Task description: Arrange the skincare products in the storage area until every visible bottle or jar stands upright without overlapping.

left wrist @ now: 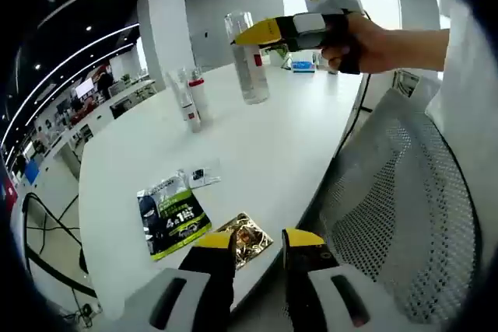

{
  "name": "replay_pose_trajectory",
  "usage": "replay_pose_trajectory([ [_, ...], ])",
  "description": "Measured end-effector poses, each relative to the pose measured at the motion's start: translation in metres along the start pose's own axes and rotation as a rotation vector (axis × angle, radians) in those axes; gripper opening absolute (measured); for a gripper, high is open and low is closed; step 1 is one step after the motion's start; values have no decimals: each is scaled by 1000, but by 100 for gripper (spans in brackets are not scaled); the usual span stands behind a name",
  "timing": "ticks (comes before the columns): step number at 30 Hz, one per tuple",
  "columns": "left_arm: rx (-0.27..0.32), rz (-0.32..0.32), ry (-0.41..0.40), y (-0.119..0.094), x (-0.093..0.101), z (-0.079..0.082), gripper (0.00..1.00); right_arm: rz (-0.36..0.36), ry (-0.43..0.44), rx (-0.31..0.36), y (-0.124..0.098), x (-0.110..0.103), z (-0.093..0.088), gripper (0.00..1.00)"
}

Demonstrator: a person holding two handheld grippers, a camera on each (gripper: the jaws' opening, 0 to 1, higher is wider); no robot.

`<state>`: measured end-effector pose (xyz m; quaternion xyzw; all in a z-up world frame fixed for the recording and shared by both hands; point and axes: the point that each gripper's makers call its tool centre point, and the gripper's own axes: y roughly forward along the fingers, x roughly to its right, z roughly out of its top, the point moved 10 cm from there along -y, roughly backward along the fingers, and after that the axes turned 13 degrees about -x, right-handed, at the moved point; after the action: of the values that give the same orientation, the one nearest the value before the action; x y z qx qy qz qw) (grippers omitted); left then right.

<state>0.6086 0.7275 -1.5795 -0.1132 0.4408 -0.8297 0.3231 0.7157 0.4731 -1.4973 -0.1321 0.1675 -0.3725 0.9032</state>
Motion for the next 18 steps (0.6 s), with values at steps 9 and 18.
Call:
replay_pose_trajectory([
  [9,-135,33,-9,13,-5,-15,21,-93,-26,9,14,34,13,19],
  [18,-202,15,-23,20,-5,-22,21,-150,-44,9,29,61,20,19],
])
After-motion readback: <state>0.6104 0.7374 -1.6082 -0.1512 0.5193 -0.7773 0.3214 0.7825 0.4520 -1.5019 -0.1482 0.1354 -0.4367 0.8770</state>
